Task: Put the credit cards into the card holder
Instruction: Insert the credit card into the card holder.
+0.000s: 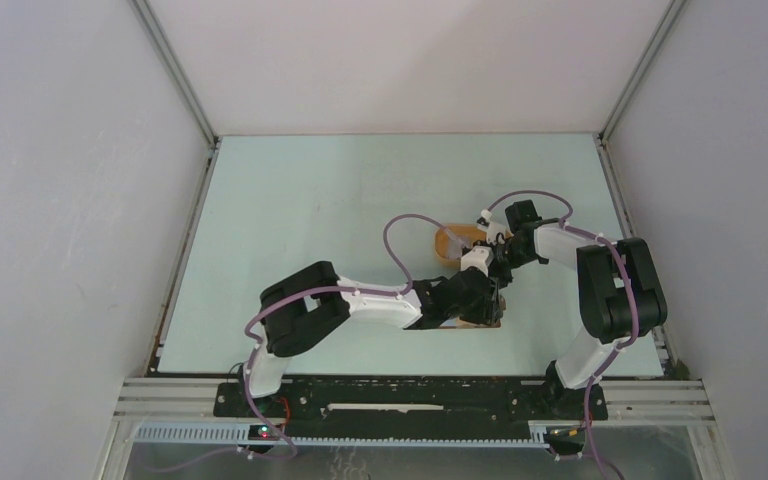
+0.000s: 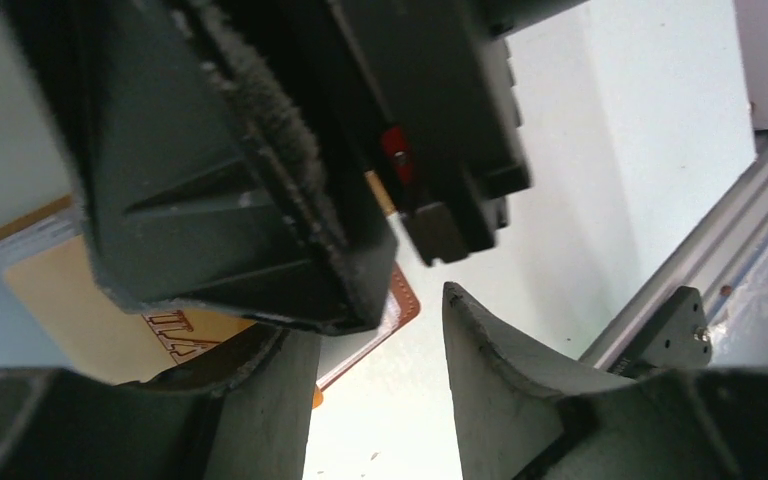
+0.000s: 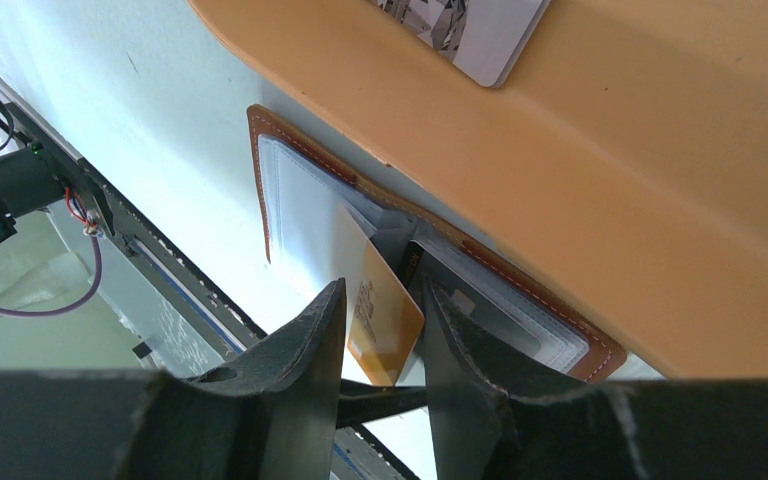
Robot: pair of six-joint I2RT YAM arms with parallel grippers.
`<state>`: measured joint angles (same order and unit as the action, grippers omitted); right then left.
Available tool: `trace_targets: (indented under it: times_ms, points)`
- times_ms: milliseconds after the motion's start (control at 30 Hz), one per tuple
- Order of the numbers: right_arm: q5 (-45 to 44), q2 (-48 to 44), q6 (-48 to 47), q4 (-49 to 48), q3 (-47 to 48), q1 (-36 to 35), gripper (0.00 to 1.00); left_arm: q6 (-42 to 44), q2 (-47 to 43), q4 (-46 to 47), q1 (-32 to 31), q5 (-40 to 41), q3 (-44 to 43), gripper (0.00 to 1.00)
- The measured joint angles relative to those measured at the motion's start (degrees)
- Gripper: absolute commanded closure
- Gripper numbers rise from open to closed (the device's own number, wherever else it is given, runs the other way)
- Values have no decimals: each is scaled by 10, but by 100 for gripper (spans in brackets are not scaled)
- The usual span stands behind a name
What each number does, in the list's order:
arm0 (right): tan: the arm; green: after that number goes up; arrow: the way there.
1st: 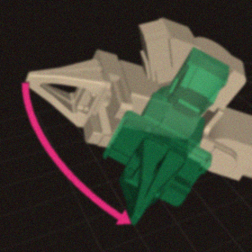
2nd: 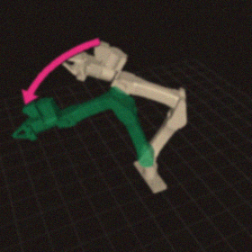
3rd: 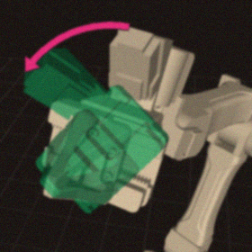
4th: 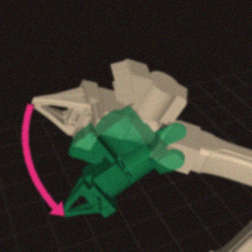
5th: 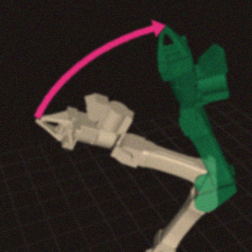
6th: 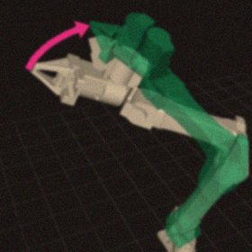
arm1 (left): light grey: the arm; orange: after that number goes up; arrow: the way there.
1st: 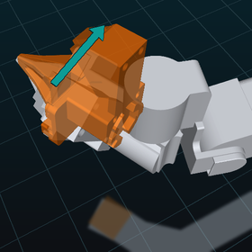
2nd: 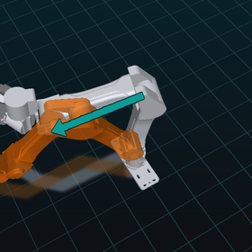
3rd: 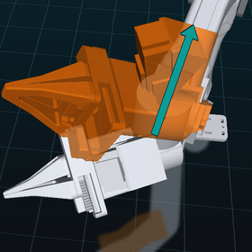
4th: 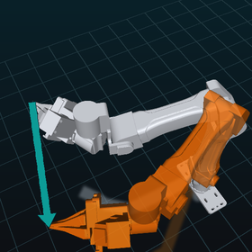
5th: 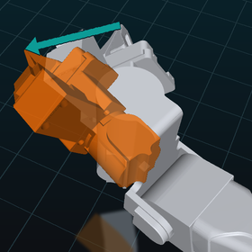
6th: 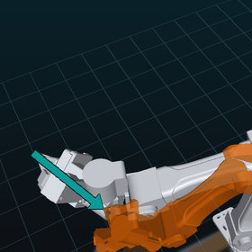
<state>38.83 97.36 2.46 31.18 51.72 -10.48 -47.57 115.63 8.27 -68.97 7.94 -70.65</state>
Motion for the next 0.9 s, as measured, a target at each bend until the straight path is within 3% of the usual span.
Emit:
trace_targets:
  times_ms: [567,900]
  points:
    - [0,0,0,1,0,0,56,-2,-2,-31,5,56,0,47]
    - [8,0,0,3,1,2,50,-4,-13,-68,7,87,0,48]
